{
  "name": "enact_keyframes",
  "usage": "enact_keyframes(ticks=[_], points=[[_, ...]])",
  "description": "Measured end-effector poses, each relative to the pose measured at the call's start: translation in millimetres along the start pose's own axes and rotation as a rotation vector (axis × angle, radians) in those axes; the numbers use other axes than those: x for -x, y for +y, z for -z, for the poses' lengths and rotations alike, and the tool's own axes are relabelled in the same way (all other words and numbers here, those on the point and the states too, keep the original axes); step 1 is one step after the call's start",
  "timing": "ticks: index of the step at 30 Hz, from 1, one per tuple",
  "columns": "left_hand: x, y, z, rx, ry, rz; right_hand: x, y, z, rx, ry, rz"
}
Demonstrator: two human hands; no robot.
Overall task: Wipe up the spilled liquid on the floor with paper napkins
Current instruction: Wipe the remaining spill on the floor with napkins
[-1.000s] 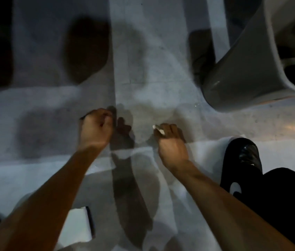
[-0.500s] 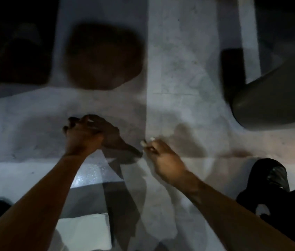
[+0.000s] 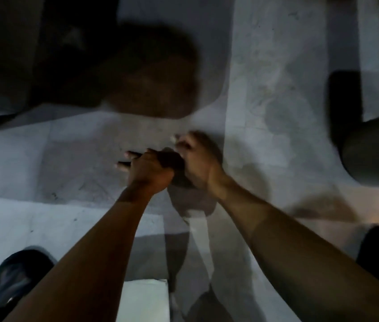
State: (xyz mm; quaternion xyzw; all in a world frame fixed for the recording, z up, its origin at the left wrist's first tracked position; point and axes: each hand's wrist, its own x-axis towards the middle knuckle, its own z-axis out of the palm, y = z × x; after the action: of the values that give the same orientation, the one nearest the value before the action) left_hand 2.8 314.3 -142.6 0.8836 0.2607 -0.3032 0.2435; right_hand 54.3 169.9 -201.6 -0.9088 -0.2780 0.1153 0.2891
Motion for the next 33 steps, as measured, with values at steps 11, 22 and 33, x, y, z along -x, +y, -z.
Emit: enact_keyframes(ticks=[11, 22, 33], points=[[-13.5, 29.4, -10.9, 0.221, 0.019, 0.353, -56.1, 170.4, 110.9, 0.088, 0.339, -0.411], [-3.0, 17.8, 0.0, 0.135, -0.014, 0.122, -12.8, 7.7, 20.6, 0.248, -0.159, 0.384], [33.0, 12.2, -7.2, -0.053, 0.072, 0.081, 124.6, 97.8, 159.5, 0.17, 0.213, -0.46]])
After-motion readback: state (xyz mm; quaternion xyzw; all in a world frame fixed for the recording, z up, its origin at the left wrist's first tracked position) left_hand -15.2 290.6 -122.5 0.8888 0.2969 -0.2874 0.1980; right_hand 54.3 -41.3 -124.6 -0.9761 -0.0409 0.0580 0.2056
